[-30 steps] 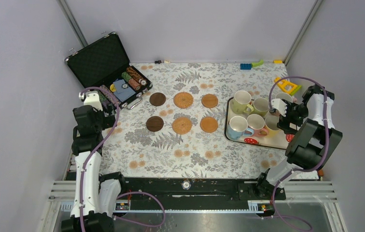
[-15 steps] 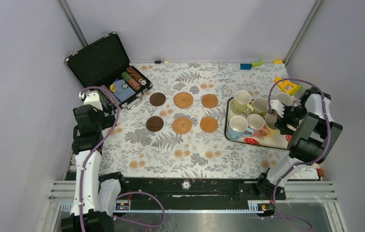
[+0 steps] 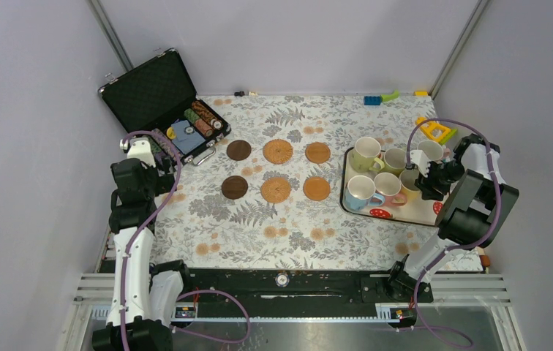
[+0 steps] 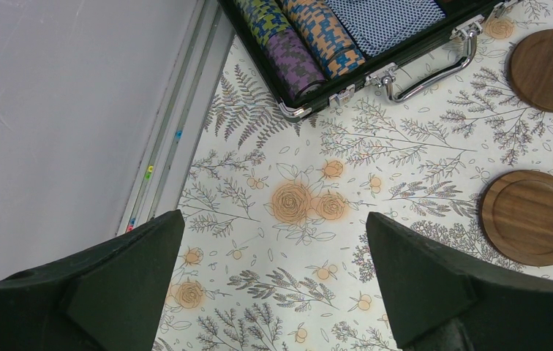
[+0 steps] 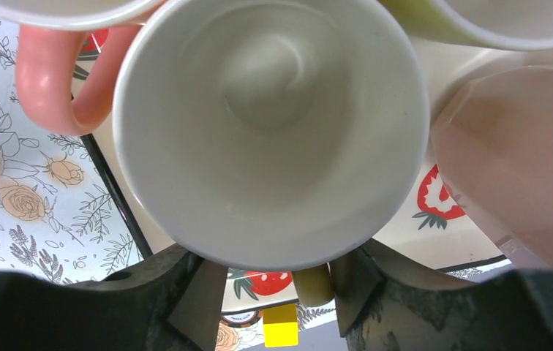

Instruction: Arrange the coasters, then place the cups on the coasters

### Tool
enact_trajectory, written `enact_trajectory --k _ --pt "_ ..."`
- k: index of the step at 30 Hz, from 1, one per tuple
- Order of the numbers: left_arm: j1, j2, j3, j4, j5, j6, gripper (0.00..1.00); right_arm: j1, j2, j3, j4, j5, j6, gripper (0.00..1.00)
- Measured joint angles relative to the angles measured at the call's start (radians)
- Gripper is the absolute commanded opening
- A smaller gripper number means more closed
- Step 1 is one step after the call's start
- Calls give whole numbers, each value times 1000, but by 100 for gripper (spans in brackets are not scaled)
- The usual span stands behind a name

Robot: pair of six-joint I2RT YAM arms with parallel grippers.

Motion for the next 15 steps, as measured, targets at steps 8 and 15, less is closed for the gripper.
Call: enact_trajectory --k 8,15 --pt "0 -7 0 0 1 1 99 -3 -6 -28 26 10 30 7" --pt "0 -28 0 0 8 1 99 -6 -45 -54 26 37 64 0"
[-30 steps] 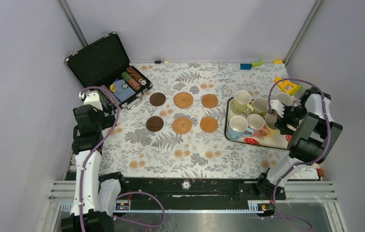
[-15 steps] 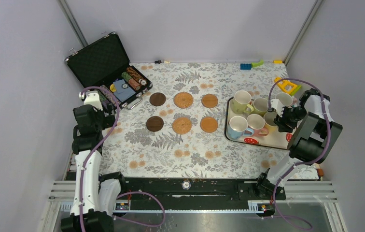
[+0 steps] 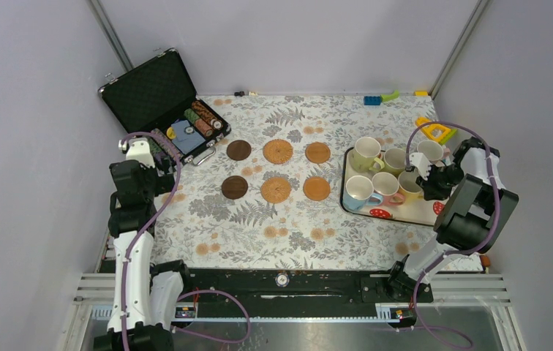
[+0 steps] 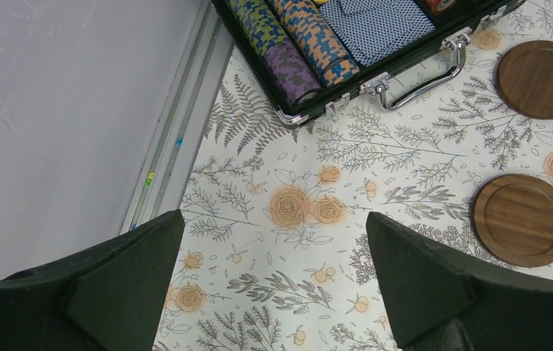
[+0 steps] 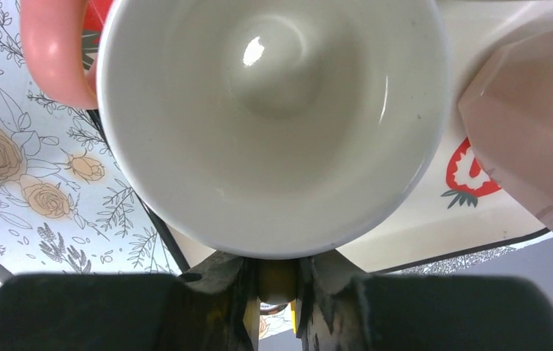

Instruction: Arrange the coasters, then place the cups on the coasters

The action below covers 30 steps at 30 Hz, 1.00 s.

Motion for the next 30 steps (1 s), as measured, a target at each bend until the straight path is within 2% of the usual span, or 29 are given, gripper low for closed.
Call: enact_trajectory --k 8,15,22,26,30 --pt "0 -26 0 0 11 0 99 -43 -66 23 -60 26 37 0" --pt "0 -43 0 0 19 0 99 -67 -195 137 -181 17 93 0" --pt "0 -53 0 -2 27 0 99 -53 -340 301 -369 -81 193 0" --pt "0 -54 0 -2 31 0 99 77 -408 369 -375 -94 353 0" --pt "0 -62 0 -4 31 0 99 333 -462 369 -316 -66 570 0"
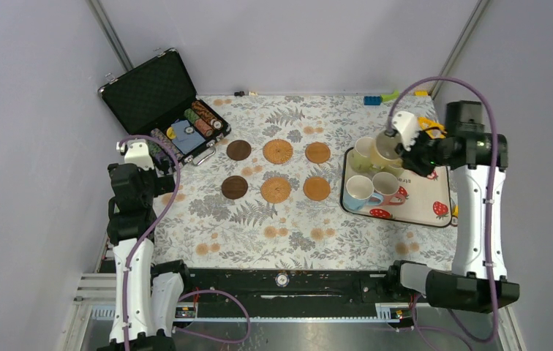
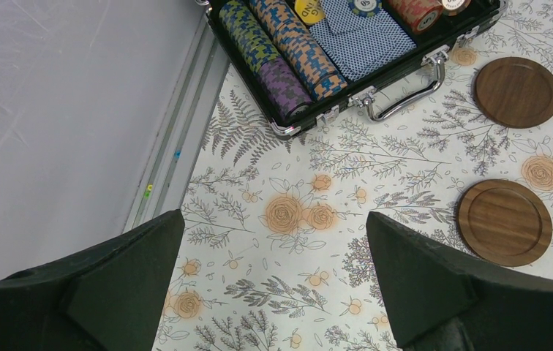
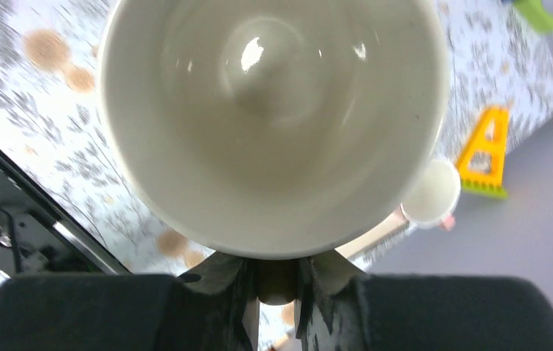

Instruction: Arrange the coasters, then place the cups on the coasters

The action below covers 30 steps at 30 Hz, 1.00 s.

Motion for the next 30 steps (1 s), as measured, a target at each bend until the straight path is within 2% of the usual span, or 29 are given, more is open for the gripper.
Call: enact_trajectory --k 3,7,12,21,30 --pt "0 -8 0 0 0 0 99 189 5 19 53 32 171 0" --pt "0 -10 0 -1 0 0 99 386 105 121 133 95 380 0" --pt "0 -10 0 -2 -1 1 99 537 285 200 303 209 574 0" --pt "2 -11 0 -1 -5 2 99 583 652 286 493 346 871 0" --pt "5 6 0 -1 -5 8 99 597 752 286 521 471 962 0"
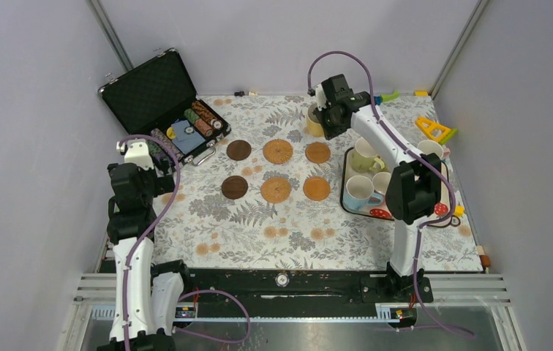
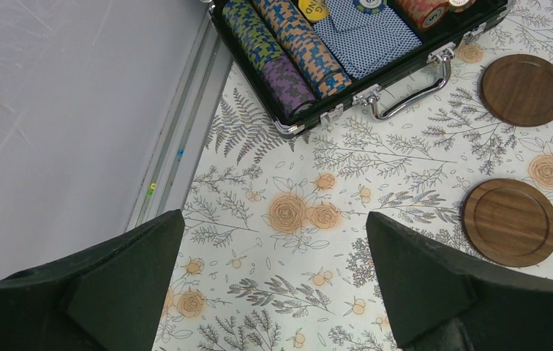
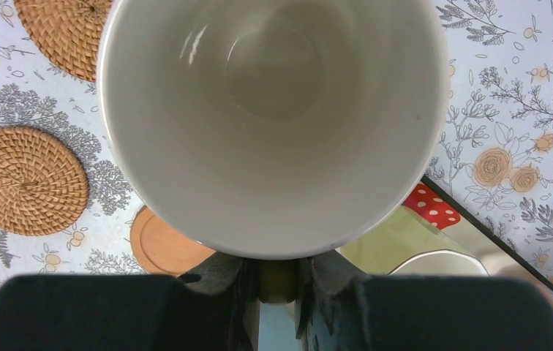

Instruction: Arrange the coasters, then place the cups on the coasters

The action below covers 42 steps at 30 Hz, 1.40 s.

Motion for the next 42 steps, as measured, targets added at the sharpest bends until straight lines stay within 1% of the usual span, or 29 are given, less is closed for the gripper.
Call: enact_trajectory --k 5,20,42 --pt "0 2 0 1 0 0 99 15 22 0 2 41 -1 0" --pt "1 5 0 1 0 0 99 21 127 -24 5 69 -4 0" --pt "1 -5 0 1 0 0 99 21 148 -56 21 76 -1 0"
